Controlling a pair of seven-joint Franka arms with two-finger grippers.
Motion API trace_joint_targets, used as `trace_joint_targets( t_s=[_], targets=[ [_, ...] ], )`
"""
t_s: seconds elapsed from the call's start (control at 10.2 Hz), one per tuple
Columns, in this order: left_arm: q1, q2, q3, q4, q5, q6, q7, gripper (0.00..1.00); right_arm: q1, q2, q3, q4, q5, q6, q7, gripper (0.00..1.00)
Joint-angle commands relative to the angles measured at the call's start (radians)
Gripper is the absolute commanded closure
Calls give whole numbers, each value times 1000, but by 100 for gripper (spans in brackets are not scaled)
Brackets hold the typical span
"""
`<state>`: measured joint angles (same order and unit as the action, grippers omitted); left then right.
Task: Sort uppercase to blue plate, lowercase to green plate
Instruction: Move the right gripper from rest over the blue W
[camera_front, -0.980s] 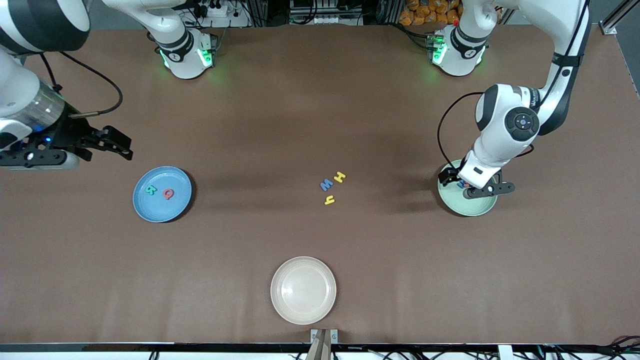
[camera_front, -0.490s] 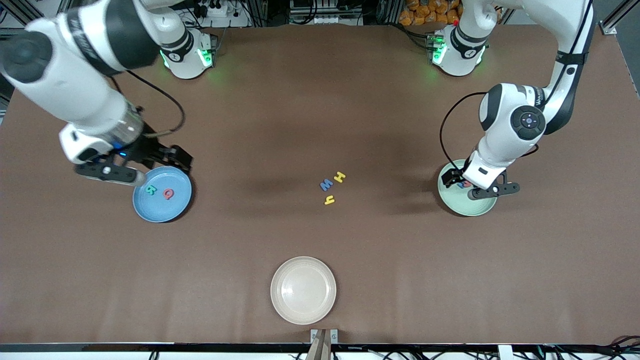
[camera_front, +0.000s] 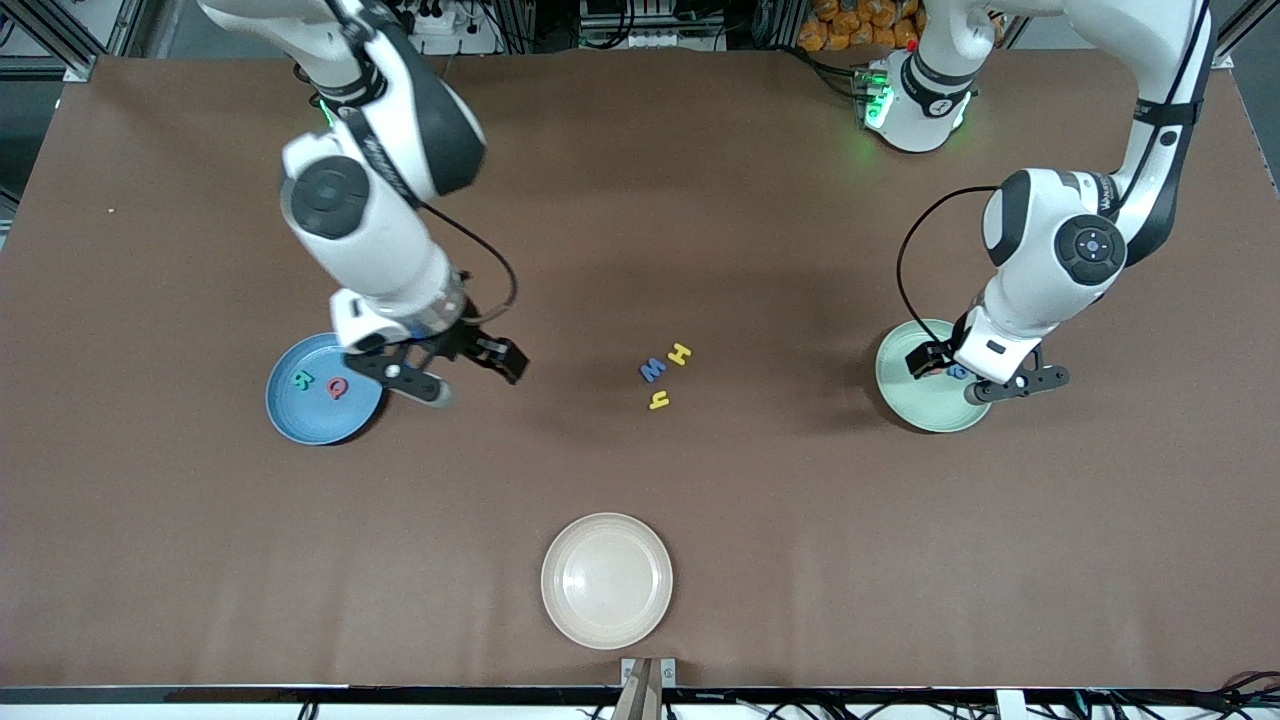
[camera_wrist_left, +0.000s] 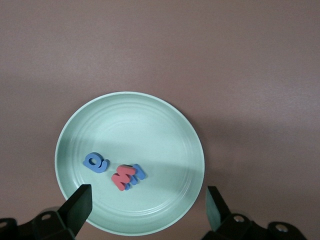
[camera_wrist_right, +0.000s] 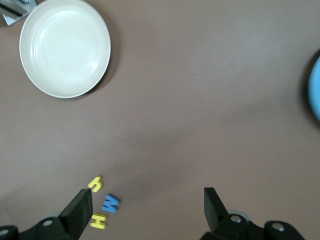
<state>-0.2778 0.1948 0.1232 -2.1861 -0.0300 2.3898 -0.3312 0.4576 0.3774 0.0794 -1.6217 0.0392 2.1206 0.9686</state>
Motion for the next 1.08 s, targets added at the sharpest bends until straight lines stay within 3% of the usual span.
trace_joint_targets(
  t_s=[0.0, 0.2, 0.39, 0.98],
  targets=[
    [14, -14, -7, 28, -24, -81, 9, 0, 80, 176, -10, 164, -4, 12, 132, 2],
    [5, -3, -7, 60, -22, -81, 8, 0, 145, 289, -18, 236, -8, 70, 224, 4],
    [2, -2, -7, 68, -22, -80, 9, 0, 193, 356, -20, 241, -19, 125, 255, 10],
    [2, -9, -10, 81, -27, -80, 8, 0, 248, 414, -20, 241, -21, 87, 344, 21]
  ],
)
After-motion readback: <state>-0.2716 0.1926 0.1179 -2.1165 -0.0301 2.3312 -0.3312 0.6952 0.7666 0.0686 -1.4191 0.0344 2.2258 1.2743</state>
